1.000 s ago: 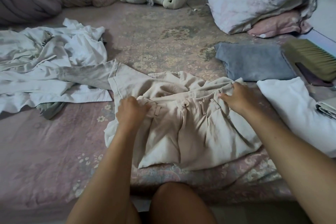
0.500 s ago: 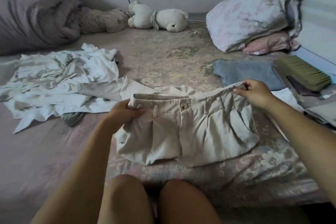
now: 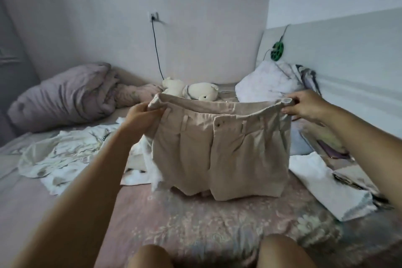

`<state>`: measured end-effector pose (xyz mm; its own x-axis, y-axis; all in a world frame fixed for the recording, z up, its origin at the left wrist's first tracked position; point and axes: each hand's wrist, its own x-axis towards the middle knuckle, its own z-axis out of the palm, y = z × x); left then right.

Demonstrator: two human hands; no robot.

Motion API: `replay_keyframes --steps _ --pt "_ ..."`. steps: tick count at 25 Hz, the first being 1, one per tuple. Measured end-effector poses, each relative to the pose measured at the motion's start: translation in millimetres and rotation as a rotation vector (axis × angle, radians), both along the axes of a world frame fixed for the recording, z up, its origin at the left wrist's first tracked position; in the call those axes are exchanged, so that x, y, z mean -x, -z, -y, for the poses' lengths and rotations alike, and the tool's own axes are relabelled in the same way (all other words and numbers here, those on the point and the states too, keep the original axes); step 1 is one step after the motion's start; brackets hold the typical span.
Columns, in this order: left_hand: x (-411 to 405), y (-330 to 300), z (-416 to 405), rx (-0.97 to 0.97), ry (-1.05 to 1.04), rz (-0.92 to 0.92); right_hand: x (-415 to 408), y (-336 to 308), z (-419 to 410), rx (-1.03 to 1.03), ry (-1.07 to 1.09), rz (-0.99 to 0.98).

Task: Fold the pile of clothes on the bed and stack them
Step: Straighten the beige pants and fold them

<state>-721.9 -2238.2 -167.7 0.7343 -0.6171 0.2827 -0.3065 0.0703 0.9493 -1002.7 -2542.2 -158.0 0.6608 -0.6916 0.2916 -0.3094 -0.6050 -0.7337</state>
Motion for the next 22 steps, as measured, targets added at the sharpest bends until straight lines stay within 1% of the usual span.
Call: replay_keyframes --steps 3,5,9,11,13,15,18,20,22 --pt "17.5 -64.7 -6.5 0.084 -0.049 0.069 11.7 -62.8 -21.1 0.092 -0.023 -0.04" --pt "26.0 -104.3 -16.1 0.108 -0.021 0.1 19.4 -102.3 -34.4 0.154 -0.026 -0.029" --pt "34.7 -176.1 -32.5 0.132 0.066 0.155 24.0 -176.8 -43.8 0.312 0.023 0.096" --pt "37.2 -213.4 -37.8 0.112 0.028 0.25 27.9 -215.6 -46.7 0.382 0.038 0.144" --pt "40.4 -249.8 -43.8 0.105 -0.029 0.334 33.4 -251.6 -49.9 0.442 0.03 0.126" --pt "42.9 -280.7 -48.8 0.172 -0.061 0.366 37.0 -282.8 -50.7 0.451 0.003 0.157" --pt "40.0 -300.7 -49.4 0.281 -0.111 0.387 32.2 -305.4 -43.2 0.486 -0.008 0.239" --pt "30.0 -294.8 -43.6 0.246 -0.209 0.439 19.7 -301.3 -36.3 0.517 -0.01 0.192" --pt "11.3 -284.2 -34.8 0.153 -0.306 0.501 4.4 -289.5 -24.8 0.537 0.004 0.108"
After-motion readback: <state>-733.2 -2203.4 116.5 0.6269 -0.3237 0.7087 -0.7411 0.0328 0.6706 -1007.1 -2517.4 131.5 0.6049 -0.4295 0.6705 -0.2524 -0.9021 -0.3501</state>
